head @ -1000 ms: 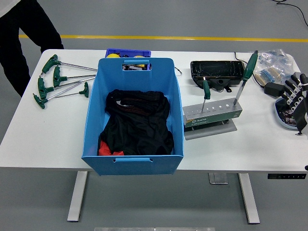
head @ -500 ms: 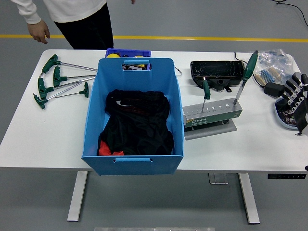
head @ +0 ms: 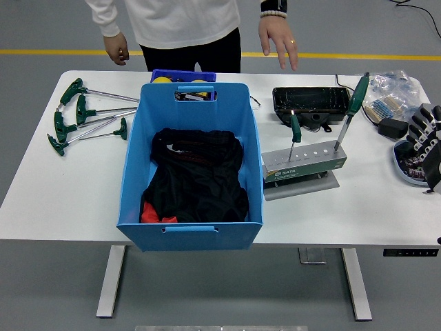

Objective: Lift tool from toolbox,place it in box,lift tool from toolbox,place it in box

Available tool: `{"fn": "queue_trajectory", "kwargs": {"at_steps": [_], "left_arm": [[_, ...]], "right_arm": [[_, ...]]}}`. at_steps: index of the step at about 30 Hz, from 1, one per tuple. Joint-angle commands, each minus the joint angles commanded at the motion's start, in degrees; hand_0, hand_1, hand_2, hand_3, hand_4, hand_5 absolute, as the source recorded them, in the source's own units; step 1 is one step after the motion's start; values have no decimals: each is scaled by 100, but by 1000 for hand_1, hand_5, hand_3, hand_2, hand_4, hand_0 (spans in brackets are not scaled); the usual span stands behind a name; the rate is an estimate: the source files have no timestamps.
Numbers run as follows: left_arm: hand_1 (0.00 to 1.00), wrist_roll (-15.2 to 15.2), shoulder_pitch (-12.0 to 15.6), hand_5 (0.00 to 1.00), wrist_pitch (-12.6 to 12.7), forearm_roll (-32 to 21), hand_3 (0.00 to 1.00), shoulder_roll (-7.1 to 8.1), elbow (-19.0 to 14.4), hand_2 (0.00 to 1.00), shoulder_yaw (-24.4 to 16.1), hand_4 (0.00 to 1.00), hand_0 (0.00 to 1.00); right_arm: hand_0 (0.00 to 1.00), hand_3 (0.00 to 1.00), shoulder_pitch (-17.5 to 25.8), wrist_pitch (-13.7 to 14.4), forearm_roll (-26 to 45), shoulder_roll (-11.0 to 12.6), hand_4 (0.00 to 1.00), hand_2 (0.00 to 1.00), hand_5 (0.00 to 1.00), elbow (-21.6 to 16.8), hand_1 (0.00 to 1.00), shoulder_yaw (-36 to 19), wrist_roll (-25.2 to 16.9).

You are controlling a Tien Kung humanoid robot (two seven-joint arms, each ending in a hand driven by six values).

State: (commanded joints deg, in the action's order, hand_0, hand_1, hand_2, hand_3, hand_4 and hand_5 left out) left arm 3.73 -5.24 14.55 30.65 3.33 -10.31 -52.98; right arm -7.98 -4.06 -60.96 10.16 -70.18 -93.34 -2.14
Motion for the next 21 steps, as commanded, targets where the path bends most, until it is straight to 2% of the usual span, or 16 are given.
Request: {"fn": "queue_trajectory", "kwargs": {"at_steps": [13, 17, 21], "left_arm": [[727, -14, -15, 625, -14, -67, 773, 4, 0, 798, 70, 724, 743], [727, -16, -19, 625, -16, -79, 773, 3, 0, 798, 82, 724, 743], [727, -10, -23, 626, -13, -78, 773, -1, 0, 798, 83, 725, 743]], "right_arm": [[998, 998, -21, 124, -46, 7, 998, 970, 998, -66, 981, -165, -37], [998, 998, -38, 224, -355, 55, 998, 970, 998, -166, 981, -186, -98], [998, 998, -126, 375, -961, 234, 998, 971, 998, -326, 985, -108, -211]]}}
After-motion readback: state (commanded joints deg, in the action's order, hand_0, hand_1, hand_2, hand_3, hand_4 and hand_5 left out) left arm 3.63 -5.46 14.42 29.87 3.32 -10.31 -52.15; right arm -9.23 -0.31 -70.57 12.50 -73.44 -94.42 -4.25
